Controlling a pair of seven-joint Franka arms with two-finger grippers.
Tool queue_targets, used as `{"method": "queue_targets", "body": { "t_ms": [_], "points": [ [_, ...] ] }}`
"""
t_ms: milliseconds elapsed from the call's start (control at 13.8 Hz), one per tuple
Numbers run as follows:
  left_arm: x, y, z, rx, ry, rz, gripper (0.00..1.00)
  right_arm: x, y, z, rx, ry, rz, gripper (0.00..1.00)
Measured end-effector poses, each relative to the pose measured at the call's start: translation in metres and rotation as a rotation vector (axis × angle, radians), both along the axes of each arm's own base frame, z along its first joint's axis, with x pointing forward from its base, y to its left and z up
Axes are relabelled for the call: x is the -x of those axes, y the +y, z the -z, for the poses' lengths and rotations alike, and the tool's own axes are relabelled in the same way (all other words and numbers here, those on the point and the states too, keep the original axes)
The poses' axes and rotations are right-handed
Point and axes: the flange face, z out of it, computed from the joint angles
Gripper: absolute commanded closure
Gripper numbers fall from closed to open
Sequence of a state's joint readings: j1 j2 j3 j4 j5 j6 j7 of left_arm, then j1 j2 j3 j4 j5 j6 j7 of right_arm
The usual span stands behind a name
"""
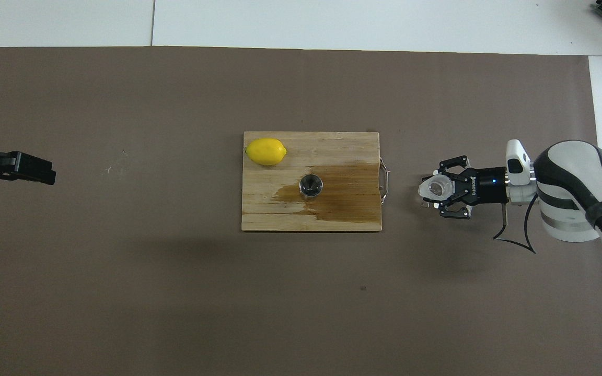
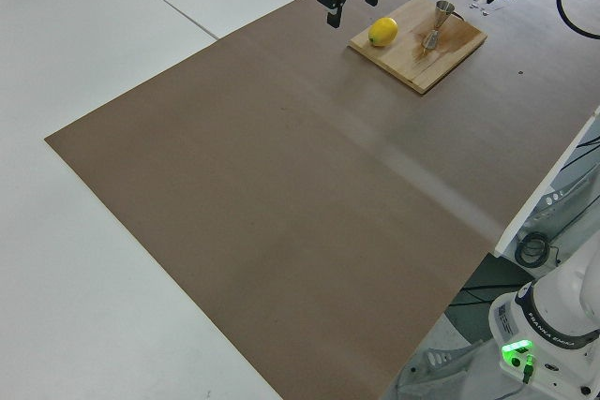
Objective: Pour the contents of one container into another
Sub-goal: 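Move the right gripper to the small white cup and grasp it, then lift the white cup with the right gripper over the metal cup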
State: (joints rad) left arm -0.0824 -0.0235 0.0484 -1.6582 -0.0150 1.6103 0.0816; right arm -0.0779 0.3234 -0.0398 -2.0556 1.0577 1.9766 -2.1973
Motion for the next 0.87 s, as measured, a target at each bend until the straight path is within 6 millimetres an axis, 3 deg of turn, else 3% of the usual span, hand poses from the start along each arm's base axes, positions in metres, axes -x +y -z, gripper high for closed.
{"method": "queue_targets", "body": {
  "t_ms": [290, 434, 869],
  "points": [
    [0.000, 0.000, 0.000, 0.000, 0.000, 0.000, 0.00, -0.006, 0.088, -0.079, 0.038, 0.050, 0.066, 1.00],
    [0.000, 0.000, 0.000, 0.000, 0.000, 0.000, 0.00, -0.002, 0.127, -0.105, 0.112, 0.052, 0.089, 1.00],
    [0.000, 0.000, 0.000, 0.000, 0.000, 0.000, 0.00, 0.006, 0.201, -0.124, 0.338, -0.013, 0.091, 1.00]
  ]
}}
